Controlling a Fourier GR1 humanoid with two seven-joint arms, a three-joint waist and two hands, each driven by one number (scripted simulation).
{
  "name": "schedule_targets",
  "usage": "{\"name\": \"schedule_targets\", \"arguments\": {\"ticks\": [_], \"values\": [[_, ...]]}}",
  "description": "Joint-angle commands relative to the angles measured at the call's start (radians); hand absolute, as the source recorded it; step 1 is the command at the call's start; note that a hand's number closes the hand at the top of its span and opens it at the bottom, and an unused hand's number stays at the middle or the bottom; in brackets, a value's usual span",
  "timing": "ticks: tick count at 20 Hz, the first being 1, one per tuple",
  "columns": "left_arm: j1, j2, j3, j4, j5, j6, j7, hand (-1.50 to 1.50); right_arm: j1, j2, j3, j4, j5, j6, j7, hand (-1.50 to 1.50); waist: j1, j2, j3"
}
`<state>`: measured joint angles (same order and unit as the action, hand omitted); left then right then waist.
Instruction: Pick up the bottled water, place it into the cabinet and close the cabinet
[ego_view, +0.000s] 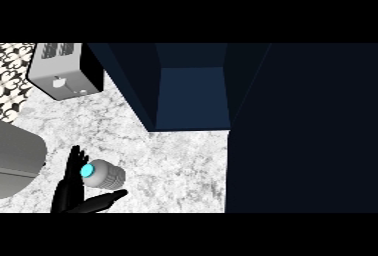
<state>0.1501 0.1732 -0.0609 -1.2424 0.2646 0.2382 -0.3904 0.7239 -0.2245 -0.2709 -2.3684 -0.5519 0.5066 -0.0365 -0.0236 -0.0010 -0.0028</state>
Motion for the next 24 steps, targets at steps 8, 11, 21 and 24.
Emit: {"name": "schedule_targets", "arguments": {"ticks": [8, 11, 21, 24], "values": [[-0.110, -0.036, 0.059, 0.295, 0.080, -0.246, -0.223, -1.50, 0.084, -0.020, -0.004, -0.220, -0.182, -0.059, 0.081, -1.50, 0.000, 0.003, -0.002], [-0.126, -0.053, 0.067, 0.334, 0.089, -0.273, -0.252, -1.50, 0.092, -0.021, -0.020, -0.221, -0.188, -0.060, 0.064, -1.50, 0.005, 0.001, 0.000], [-0.203, -0.089, 0.125, 0.477, 0.184, -0.472, -0.331, 1.50, 0.090, -0.049, -0.065, -0.175, -0.208, -0.034, 0.008, -1.50, 0.007, 0.000, 0.001], [-0.297, -0.090, 0.132, 0.537, 0.143, -0.417, -0.370, 1.50, 0.100, -0.049, -0.057, -0.194, -0.186, -0.046, 0.034, -1.50, 0.003, 0.002, 0.001]]}}
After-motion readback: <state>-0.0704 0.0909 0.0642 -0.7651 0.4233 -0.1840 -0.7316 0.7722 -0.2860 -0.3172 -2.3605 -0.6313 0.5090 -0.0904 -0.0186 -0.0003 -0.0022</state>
